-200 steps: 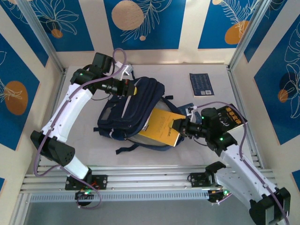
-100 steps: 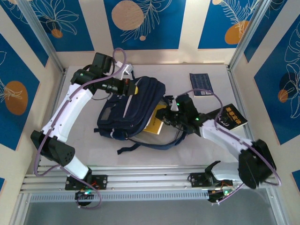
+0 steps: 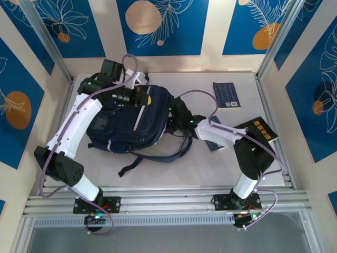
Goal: Pack the student bag
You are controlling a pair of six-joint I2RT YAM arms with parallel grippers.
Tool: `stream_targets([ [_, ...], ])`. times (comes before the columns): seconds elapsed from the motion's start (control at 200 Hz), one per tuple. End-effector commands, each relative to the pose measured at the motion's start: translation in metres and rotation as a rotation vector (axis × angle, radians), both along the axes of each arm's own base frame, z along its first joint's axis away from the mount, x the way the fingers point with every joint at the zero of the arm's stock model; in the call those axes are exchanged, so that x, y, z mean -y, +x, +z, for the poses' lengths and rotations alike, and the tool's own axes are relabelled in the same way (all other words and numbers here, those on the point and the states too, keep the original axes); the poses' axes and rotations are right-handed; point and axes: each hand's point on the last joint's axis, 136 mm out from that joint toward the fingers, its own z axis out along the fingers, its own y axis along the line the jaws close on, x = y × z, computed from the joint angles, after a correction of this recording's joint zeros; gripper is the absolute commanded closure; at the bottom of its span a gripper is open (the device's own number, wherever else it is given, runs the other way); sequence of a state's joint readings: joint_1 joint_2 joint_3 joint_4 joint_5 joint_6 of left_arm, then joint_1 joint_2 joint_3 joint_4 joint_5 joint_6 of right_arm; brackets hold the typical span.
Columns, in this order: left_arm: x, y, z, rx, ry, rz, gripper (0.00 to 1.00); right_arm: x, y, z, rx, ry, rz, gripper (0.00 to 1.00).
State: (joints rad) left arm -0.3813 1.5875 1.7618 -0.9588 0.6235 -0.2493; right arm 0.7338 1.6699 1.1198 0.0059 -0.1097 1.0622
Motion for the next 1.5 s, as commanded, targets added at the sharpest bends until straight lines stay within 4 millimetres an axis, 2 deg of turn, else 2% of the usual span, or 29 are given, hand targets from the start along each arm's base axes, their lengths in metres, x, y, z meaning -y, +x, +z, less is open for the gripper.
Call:
stream_targets([
  [0.0,0.017,-0.014,0.071,0.185,-0.181,-0.116,1.0,0.038,-0.005,0.022,0.089,-0.081,-0.079,1.0],
  [0.14,0.017,-0.011,0.066,0.174,-0.188,-0.127,1.0,0.093,-0.029,0.034,0.118,-0.185,-0.143,1.0],
  [0.31,0.022,-0.007,0.061,0.155,-0.204,-0.153,1.0,0.136,-0.063,0.053,0.149,-0.227,-0.137,1.0],
  [0.39,0.026,-0.008,0.061,0.147,-0.223,-0.172,1.0,0.149,-0.075,0.069,0.186,-0.201,-0.135,1.0],
  [0.505,0.03,-0.009,0.065,0.141,-0.252,-0.198,1.0,0.151,-0.086,0.088,0.213,-0.123,-0.111,1.0],
  [0.68,0.032,-0.015,0.072,0.139,-0.289,-0.223,1.0,0.134,-0.082,0.105,0.204,-0.009,-0.073,1.0],
  [0.875,0.033,-0.023,0.078,0.143,-0.318,-0.242,1.0,0.105,-0.057,0.091,0.129,0.051,-0.064,1.0],
  [1.025,0.036,-0.028,0.083,0.146,-0.331,-0.257,1.0,0.074,-0.032,0.083,0.098,0.114,-0.056,1.0],
  [1.17,0.04,-0.032,0.088,0.148,-0.352,-0.278,1.0,0.037,-0.009,0.057,0.05,0.063,-0.06,0.99],
  [1.33,0.044,-0.033,0.094,0.155,-0.366,-0.291,1.0,0.001,0.013,0.005,-0.01,-0.082,-0.123,0.89],
  [1.415,0.045,-0.032,0.096,0.158,-0.368,-0.293,1.0,-0.032,0.024,-0.011,0.001,-0.073,-0.082,0.79],
  [1.495,0.043,-0.03,0.095,0.17,-0.345,-0.28,1.0,-0.05,0.033,-0.021,-0.016,-0.064,-0.053,0.64],
])
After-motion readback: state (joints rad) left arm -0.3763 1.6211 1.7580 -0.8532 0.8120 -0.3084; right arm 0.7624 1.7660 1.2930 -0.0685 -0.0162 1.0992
